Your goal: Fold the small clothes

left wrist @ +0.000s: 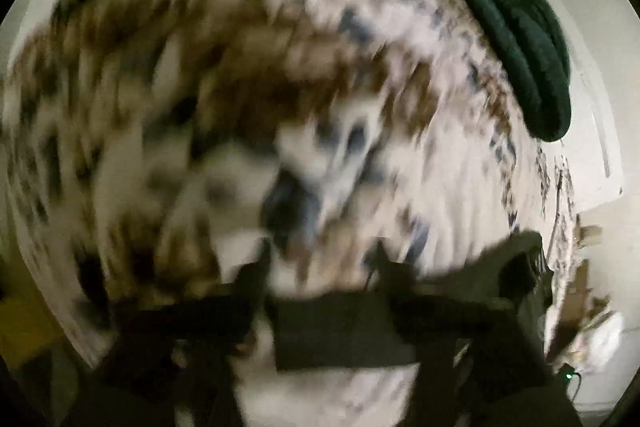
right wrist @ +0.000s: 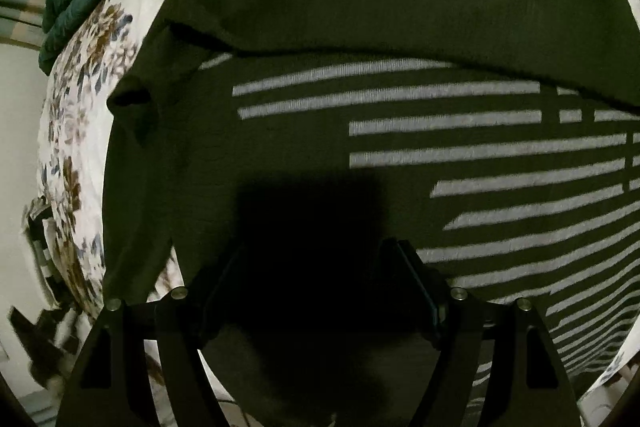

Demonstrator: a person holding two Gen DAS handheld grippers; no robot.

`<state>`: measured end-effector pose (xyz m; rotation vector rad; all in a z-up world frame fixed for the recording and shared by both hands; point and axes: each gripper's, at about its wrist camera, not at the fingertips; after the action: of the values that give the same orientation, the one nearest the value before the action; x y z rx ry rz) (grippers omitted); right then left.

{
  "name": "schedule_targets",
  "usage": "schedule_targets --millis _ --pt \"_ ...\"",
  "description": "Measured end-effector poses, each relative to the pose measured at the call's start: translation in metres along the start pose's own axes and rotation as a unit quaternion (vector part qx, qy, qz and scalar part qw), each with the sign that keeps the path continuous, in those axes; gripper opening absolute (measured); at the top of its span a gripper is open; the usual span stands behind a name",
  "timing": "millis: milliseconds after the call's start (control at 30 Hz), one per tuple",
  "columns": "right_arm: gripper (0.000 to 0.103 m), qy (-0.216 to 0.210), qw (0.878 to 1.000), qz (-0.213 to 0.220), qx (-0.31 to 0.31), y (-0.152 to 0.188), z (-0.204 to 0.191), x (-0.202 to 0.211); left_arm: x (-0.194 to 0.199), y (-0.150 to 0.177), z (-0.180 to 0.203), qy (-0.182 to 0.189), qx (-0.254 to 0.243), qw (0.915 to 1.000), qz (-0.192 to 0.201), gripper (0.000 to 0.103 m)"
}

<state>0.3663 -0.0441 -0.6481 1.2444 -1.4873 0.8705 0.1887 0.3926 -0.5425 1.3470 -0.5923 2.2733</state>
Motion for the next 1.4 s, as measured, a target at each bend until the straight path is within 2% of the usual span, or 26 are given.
schedule_targets --millis 67,133,200,267,300,333,367,500,600,733,867,967,1067,1200,1267,1300,1333,1367,1400 --pt "0.077 0.001 1.000 -0.006 -0.001 0.003 0.001 -0.002 -0.021 0.021 -0.014 0.020 0.040 0.9985 -0.033 0.063" --pt "0.077 0.003 1.000 -0.009 -0.002 0.005 0.004 -0.002 -0.040 0.036 -0.020 0.018 0.060 0.9959 -0.066 0.063" --pt "0.077 0.005 1.000 -0.009 -0.002 0.006 0.006 -0.002 -0.049 0.043 -0.017 0.018 0.060 0.9959 -0.066 0.063" --pt "0.077 0.012 1.000 -0.011 0.000 0.006 0.009 -0.003 -0.048 0.043 -0.008 0.013 0.053 0.9977 -0.040 0.060" --pt "0.077 0.014 1.000 -0.012 0.000 0.006 0.010 -0.004 -0.044 0.041 -0.002 0.012 0.048 0.9986 -0.020 0.046" --pt "0.077 0.016 1.000 -0.014 0.001 0.007 0.011 -0.005 -0.042 0.039 0.002 0.007 0.042 0.9990 -0.012 0.013" --pt "0.077 0.016 1.000 -0.015 0.001 0.007 0.011 -0.005 -0.037 0.035 0.008 -0.007 0.029 0.9996 -0.004 0.009" --pt "0.077 0.010 1.000 -0.010 0.008 0.007 0.004 -0.001 -0.014 0.028 0.019 -0.007 0.014 0.9997 0.019 0.007" --pt "0.077 -0.002 1.000 -0.007 0.018 0.005 -0.009 0.002 0.008 0.015 0.027 0.008 -0.005 0.9990 0.044 0.006" --pt "0.077 -0.020 0.999 -0.003 0.032 0.004 -0.030 0.003 0.037 -0.013 0.037 0.009 -0.019 0.9965 0.081 0.006" --pt "0.077 -0.040 0.999 -0.007 0.035 0.006 -0.048 -0.002 0.038 -0.053 0.034 0.005 -0.016 0.9935 0.113 0.006" --pt "0.077 -0.043 0.998 -0.007 0.038 0.008 -0.060 -0.006 0.020 -0.090 0.033 -0.002 -0.018 0.9921 0.124 0.006" --pt "0.077 -0.047 0.998 -0.005 0.040 0.007 -0.069 -0.009 -0.013 -0.125 0.029 0.003 -0.026 0.9934 0.111 0.009" --pt "0.077 -0.045 0.998 -0.008 0.036 0.004 -0.075 -0.014 -0.047 -0.145 0.018 0.012 -0.008 0.9976 0.067 0.010" --pt "0.077 -0.044 0.999 -0.011 0.029 0.003 -0.073 -0.017 -0.046 -0.139 0.008 0.028 0.014 0.9977 0.060 0.019" --pt "0.077 -0.043 0.999 -0.013 0.027 0.003 -0.071 -0.019 -0.041 -0.132 -0.002 0.049 0.034 0.9962 0.063 0.028" --pt "0.077 -0.043 0.999 -0.014 0.024 0.002 -0.069 -0.021 -0.037 -0.125 -0.007 0.056 0.047 0.9952 0.065 0.048" --pt "0.077 -0.043 0.999 -0.015 0.020 0.001 -0.068 -0.023 -0.033 -0.117 -0.016 0.063 0.067 0.9936 0.066 0.058" --pt "0.077 -0.042 0.999 -0.016 0.018 0.000 -0.064 -0.025 -0.029 -0.106 -0.025 0.079 0.095 0.9898 0.071 0.063"
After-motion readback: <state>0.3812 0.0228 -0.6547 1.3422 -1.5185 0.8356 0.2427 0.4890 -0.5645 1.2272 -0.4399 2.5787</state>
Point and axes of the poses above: each gripper's, at about its wrist camera, not at the fingertips, and x roughly against the way its jaws point, z to its right, y to its underside, and after that the axes turned 4 degrees about -x, right-handed
